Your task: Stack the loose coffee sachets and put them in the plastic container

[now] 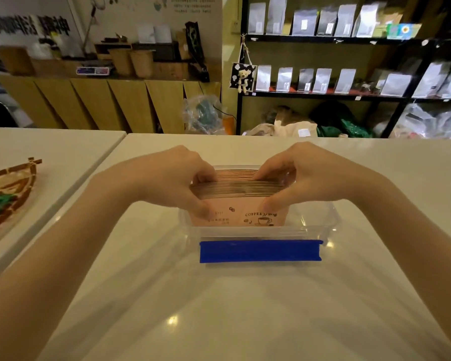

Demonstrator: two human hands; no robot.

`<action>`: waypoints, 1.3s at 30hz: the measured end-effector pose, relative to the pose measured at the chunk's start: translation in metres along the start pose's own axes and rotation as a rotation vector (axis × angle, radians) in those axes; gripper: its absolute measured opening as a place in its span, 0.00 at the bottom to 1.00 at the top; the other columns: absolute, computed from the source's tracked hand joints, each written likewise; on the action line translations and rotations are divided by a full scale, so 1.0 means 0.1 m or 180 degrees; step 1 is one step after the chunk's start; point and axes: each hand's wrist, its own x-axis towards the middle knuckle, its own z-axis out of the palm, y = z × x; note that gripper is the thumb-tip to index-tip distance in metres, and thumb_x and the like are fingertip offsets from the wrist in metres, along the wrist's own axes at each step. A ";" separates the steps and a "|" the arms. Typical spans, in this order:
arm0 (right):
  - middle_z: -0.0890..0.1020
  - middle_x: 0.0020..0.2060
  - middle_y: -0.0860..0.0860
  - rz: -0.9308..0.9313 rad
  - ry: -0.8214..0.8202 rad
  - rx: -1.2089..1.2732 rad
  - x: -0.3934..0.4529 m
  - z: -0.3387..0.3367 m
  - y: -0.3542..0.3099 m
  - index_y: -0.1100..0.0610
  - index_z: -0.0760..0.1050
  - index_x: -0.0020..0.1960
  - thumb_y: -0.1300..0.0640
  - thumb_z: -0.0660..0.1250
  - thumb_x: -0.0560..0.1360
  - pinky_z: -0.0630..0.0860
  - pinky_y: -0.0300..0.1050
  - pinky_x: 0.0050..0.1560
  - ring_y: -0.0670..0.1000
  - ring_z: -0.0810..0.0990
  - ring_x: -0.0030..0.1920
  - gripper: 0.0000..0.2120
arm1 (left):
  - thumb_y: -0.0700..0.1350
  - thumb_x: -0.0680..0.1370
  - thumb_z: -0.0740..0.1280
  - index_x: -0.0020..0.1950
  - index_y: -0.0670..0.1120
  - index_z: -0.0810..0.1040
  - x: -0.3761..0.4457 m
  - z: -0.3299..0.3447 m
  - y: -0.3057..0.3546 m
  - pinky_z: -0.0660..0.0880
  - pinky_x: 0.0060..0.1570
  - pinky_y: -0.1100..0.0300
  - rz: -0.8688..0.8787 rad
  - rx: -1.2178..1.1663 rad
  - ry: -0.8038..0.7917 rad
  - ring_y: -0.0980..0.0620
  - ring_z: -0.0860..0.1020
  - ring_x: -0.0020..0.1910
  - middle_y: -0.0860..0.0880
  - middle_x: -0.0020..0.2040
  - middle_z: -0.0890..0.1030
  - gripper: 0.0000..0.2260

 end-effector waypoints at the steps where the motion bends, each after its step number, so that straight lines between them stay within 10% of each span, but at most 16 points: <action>1: 0.79 0.44 0.41 0.0019 -0.0090 -0.0020 0.01 0.03 0.01 0.51 0.76 0.55 0.50 0.71 0.65 0.74 0.26 0.40 0.44 0.78 0.45 0.19 | 0.55 0.68 0.69 0.59 0.52 0.72 0.02 0.03 0.01 0.67 0.42 0.69 -0.0027 0.0046 -0.0122 0.55 0.74 0.50 0.55 0.51 0.76 0.21; 21: 0.73 0.50 0.46 -0.0030 -0.0038 -0.0865 0.01 0.15 -0.03 0.50 0.71 0.60 0.43 0.69 0.66 0.70 0.39 0.50 0.46 0.71 0.49 0.25 | 0.53 0.65 0.72 0.61 0.55 0.69 0.03 0.07 -0.04 0.66 0.51 0.62 -0.0227 0.0134 -0.0207 0.56 0.71 0.51 0.55 0.57 0.75 0.26; 39: 0.80 0.49 0.47 -0.0049 0.0223 -0.0400 -0.14 -0.06 -0.13 0.49 0.74 0.56 0.45 0.66 0.68 0.74 0.30 0.39 0.41 0.77 0.45 0.18 | 0.53 0.68 0.69 0.58 0.55 0.71 -0.09 -0.06 -0.08 0.68 0.49 0.66 0.0005 -0.0062 0.0477 0.58 0.70 0.52 0.55 0.58 0.72 0.20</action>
